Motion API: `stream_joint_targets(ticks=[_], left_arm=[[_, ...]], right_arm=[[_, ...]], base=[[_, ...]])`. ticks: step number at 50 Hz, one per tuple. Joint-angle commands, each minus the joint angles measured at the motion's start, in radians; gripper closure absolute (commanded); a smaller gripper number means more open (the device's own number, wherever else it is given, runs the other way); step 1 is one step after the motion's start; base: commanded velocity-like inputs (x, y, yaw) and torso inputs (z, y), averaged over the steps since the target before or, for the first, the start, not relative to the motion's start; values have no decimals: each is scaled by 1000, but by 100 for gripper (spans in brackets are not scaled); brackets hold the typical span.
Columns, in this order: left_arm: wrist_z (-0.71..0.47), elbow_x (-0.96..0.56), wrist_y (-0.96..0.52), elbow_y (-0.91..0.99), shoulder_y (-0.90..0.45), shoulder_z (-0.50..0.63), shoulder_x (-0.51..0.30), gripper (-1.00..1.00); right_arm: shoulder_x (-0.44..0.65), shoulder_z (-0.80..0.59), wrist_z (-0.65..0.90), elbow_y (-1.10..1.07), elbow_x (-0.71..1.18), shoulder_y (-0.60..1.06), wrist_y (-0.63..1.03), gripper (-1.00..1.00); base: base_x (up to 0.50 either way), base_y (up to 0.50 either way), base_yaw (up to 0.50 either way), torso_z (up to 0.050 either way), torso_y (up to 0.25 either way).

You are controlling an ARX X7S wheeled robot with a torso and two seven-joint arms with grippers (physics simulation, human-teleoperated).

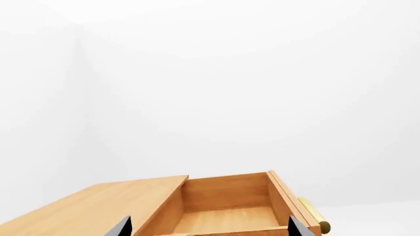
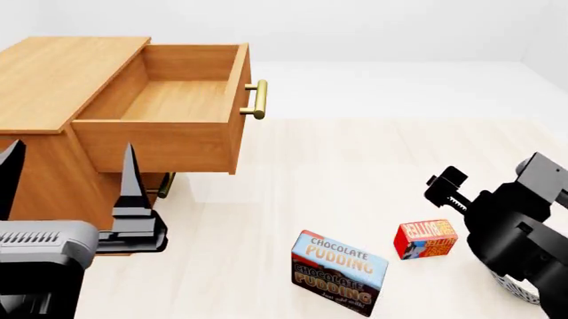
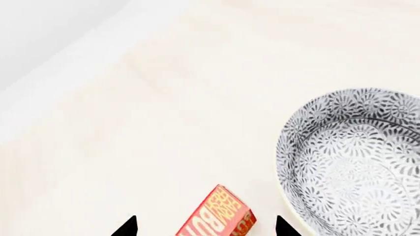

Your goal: Put the butter at the back in the top drawer of the cabinet and close it.

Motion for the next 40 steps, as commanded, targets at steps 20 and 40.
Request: stream_joint_targets(ticks=[20,40], left_arm=[[7,32,55,-45,67,0,21,-100],[15,35,62,-78,97,-4,48,-100]], right_arm=[[-163,-59,309,72,-40,103,-1,-100],[-220,-33,309,259,-81,217,-26,-100]], base=[[0,0,0,0,0],[0,0,0,0,0]])
